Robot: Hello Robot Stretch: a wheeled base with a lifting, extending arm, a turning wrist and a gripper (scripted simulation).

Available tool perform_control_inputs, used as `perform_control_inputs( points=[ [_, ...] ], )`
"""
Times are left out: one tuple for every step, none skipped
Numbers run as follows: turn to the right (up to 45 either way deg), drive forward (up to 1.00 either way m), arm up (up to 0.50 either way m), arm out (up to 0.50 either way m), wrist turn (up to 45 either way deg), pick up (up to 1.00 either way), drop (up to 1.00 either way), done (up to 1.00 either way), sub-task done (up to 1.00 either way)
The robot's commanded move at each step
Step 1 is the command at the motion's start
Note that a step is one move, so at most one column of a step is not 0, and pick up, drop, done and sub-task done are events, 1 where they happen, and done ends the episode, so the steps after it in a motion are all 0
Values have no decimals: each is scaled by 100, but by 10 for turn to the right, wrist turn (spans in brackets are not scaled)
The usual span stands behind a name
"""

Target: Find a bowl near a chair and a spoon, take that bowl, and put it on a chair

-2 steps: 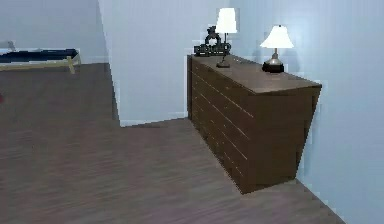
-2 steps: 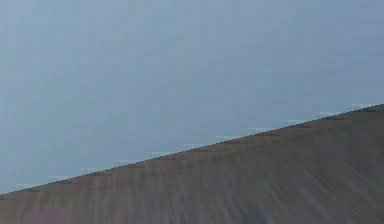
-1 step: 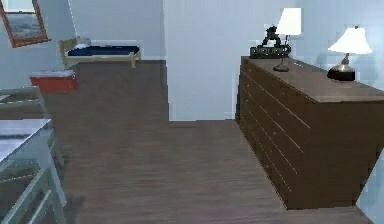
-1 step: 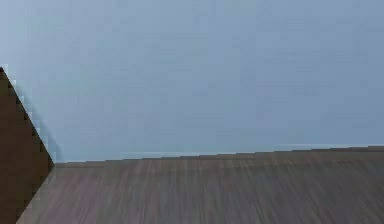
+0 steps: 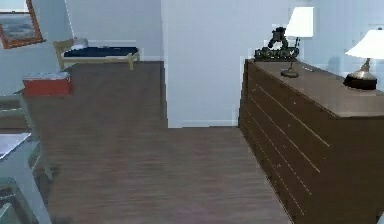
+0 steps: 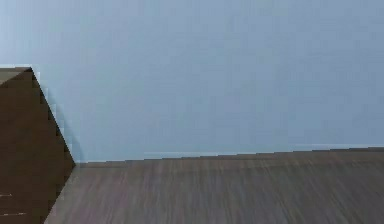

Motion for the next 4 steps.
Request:
perform_control_inputs(
  points=[
    [-180,0,0,0,0,0,0,0,0],
    [0,100,0,0,0,0,0,0,0],
    [-30,0,0,0,0,0,0,0,0],
    [0,50,0,0,0,0,0,0,0]
  ],
)
